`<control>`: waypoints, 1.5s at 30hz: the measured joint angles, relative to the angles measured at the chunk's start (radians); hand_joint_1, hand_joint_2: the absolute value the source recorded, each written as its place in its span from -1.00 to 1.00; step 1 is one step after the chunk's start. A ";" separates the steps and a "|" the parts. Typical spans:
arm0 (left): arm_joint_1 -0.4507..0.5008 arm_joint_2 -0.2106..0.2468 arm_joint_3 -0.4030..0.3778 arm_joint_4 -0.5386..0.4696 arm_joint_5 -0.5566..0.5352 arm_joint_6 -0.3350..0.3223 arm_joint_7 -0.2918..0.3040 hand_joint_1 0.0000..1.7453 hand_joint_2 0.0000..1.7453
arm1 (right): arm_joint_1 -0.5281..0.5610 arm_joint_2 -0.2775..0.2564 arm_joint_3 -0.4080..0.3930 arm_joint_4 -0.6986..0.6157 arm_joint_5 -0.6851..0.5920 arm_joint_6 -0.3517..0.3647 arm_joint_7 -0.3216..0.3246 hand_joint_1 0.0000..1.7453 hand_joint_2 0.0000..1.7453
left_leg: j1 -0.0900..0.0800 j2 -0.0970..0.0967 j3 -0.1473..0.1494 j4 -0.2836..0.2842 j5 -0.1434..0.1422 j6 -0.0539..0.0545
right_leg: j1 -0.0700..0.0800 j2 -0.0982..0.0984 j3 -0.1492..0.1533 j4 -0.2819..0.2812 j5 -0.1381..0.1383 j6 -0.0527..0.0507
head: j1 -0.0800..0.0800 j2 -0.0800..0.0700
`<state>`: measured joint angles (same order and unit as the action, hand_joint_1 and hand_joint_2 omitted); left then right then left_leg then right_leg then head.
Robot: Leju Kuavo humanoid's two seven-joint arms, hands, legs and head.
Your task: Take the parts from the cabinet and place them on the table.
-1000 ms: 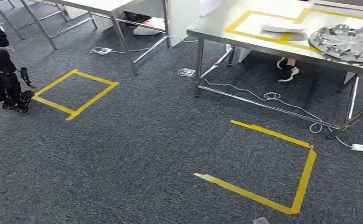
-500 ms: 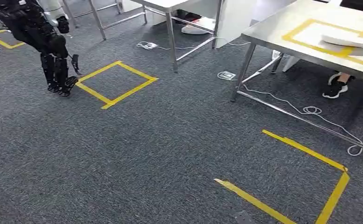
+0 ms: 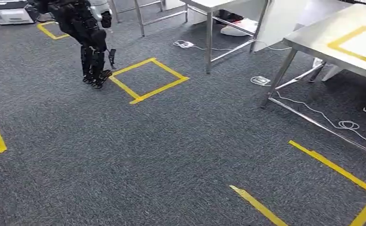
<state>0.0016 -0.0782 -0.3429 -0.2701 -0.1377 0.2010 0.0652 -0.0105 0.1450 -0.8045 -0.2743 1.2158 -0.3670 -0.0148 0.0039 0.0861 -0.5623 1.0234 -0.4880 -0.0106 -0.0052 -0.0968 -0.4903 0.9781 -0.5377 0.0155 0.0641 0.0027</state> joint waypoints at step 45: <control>-0.005 -0.005 0.012 0.044 0.003 0.000 -0.011 -1.00 -1.00 | -0.020 -0.003 0.072 0.023 0.049 -0.002 -0.009 -1.00 -1.00 | -0.002 -0.137 -0.007 -0.002 -0.002 0.041 | -0.004 0.097 -0.154 0.301 -0.113 0.023 | 0.014 0.000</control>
<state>-0.0038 -0.0832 -0.3311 -0.2262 -0.1343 0.2014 0.0542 -0.0309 0.1415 -0.7328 -0.2514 1.2646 -0.3693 -0.0240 0.0015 -0.0509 -0.5692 1.0211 -0.4896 0.0309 -0.0097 0.0002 -0.6445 1.2795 -0.6510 0.0388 0.0786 0.0027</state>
